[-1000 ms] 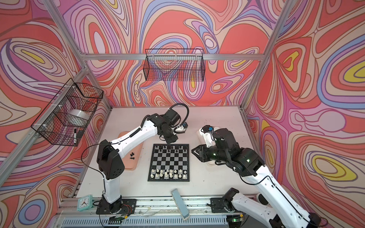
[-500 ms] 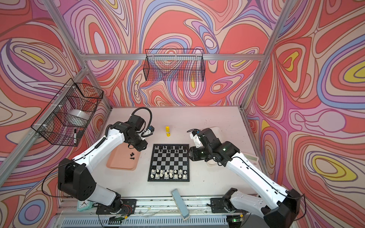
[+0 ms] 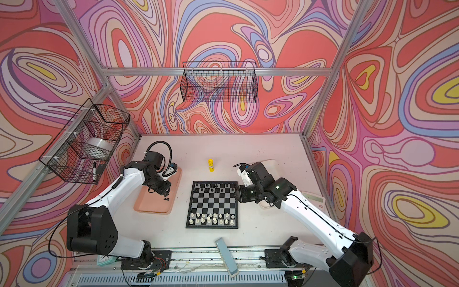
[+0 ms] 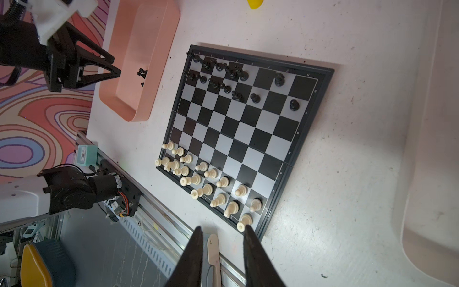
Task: Set up the chess pieces on the board
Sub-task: 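Move the open left gripper back over the pink tray, then lower the left gripper onto a black pawn in the pink tray and close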
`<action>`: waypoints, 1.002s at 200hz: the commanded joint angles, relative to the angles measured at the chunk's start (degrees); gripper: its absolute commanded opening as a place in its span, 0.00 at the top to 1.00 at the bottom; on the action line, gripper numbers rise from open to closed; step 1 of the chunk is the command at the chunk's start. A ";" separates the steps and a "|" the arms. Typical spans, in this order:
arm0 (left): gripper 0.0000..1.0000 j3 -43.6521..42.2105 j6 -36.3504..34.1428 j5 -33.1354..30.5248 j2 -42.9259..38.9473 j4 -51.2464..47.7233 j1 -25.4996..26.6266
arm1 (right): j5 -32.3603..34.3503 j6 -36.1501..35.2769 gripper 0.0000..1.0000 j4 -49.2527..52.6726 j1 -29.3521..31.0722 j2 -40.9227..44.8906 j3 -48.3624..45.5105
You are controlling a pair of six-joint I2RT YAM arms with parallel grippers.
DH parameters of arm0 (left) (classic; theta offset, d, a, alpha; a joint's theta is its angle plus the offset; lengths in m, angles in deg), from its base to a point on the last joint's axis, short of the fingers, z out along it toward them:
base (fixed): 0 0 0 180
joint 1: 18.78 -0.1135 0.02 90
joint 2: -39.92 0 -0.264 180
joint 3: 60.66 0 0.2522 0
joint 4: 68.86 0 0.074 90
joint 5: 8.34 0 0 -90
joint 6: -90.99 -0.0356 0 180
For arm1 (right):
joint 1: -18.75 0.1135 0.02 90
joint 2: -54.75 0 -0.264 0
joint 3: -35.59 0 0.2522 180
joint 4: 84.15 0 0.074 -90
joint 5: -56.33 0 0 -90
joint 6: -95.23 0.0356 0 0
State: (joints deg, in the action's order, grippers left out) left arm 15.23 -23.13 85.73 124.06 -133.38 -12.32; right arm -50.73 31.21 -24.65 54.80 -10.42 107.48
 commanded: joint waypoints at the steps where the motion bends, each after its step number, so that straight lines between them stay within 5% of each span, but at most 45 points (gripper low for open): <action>1: 0.66 -1.21 -2.15 0.00 1.91 3.08 -0.64 | 0.18 -0.49 0.72 -0.66 -0.15 0.12 -0.80; 200: 0.70 -2.42 -1.74 -2.35 11.97 7.87 -2.06 | 0.26 -0.12 0.72 -1.26 -0.19 0.57 -3.11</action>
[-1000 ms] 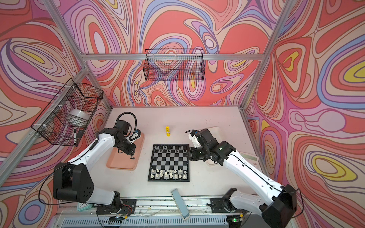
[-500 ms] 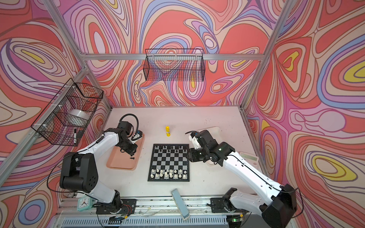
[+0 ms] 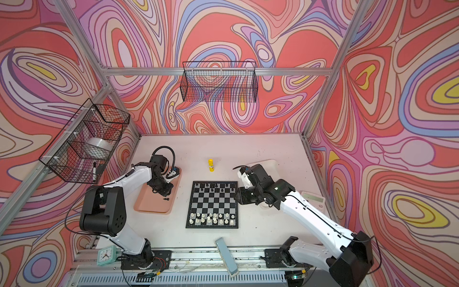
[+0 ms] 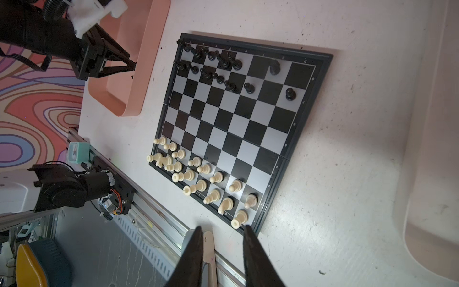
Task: Set up the chess pieces on the board
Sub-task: 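Lower the left gripper onto a black pawn in the pink tray and close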
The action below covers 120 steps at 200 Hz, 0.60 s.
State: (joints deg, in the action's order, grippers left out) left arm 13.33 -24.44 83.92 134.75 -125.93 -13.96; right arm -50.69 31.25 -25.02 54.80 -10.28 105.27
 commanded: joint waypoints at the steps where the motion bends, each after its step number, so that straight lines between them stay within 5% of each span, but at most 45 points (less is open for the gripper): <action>1: 0.70 -0.53 -0.42 -0.52 1.30 0.42 -0.42 | 0.26 -0.13 0.72 -0.89 -0.19 0.44 -0.90; 120: 0.78 -0.12 -0.85 -1.21 2.73 1.12 -0.52 | 0.49 -0.12 0.72 -0.22 -0.18 1.13 -0.94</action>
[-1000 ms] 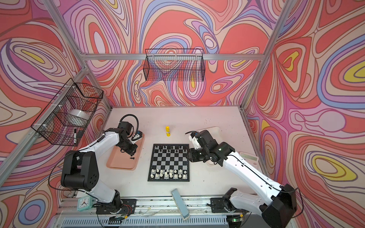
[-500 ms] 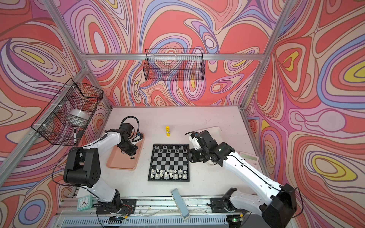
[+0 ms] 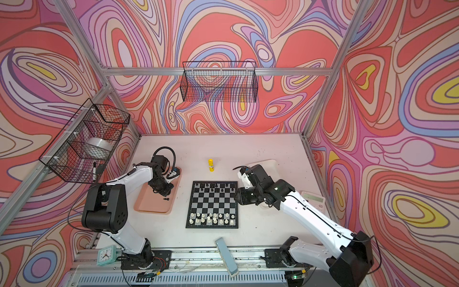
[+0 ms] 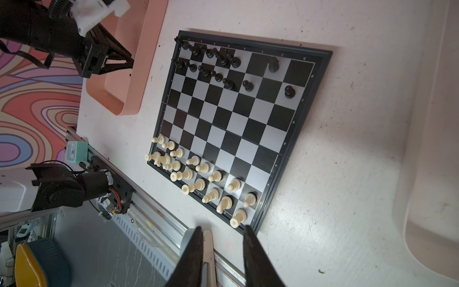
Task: Set up the chess pieces on the board
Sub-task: 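Lower the left gripper onto a black pawn in the pink tray and close, then lift the black pawn with the left gripper and carry it over the board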
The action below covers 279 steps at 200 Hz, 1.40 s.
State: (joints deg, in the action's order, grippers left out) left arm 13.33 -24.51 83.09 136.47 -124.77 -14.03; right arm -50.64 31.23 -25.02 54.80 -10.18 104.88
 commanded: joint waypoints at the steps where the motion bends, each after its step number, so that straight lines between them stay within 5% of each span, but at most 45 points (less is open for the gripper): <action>1: 0.78 -0.16 -0.83 -0.38 1.00 -0.04 -0.45 | 0.40 -0.09 0.72 -0.20 -0.14 1.03 -0.53; 55: 0.89 1.35 -0.91 -0.34 1.12 -0.64 -0.46 | 0.62 -0.12 0.72 0.40 -0.18 1.29 -0.15; 178: 0.89 12.90 0.74 1.08 0.83 -7.97 0.54 | 0.62 -0.09 0.72 -0.67 -0.16 1.23 -0.77; 279: 0.89 36.72 5.54 3.18 9.47 -16.73 18.03 | 0.71 0.74 0.72 -0.51 -0.12 2.63 -1.61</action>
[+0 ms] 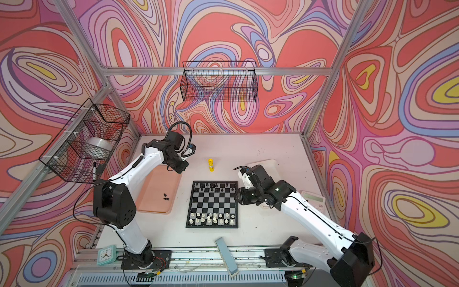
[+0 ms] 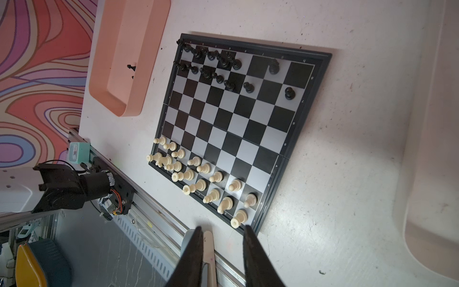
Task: Set up the chess pieces on the board
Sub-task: 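Lift the black pawn with the left gripper and carry it over the board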
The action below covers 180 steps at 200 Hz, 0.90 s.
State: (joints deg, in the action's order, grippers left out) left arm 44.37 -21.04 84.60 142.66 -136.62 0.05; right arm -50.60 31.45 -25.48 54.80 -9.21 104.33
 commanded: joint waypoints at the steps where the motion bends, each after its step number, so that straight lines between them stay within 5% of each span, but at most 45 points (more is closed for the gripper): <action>1: 0.89 6.08 2.11 1.74 3.40 -5.02 4.16 | 0.71 0.51 0.72 -0.02 -0.11 1.75 -1.04; 78: 0.89 24.69 2.93 3.70 16.21 -8.92 16.74 | 2.58 2.21 0.72 3.57 -0.16 5.79 -1.59; 180: 0.88 30.20 4.54 8.08 24.91 -5.91 23.91 | 3.91 2.87 0.72 7.85 -0.19 8.83 -0.67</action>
State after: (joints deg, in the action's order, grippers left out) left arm 73.13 -17.87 90.37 165.78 -142.23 23.02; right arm -47.89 34.27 -19.52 54.80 -1.17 103.24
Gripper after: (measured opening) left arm 0.119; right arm 0.282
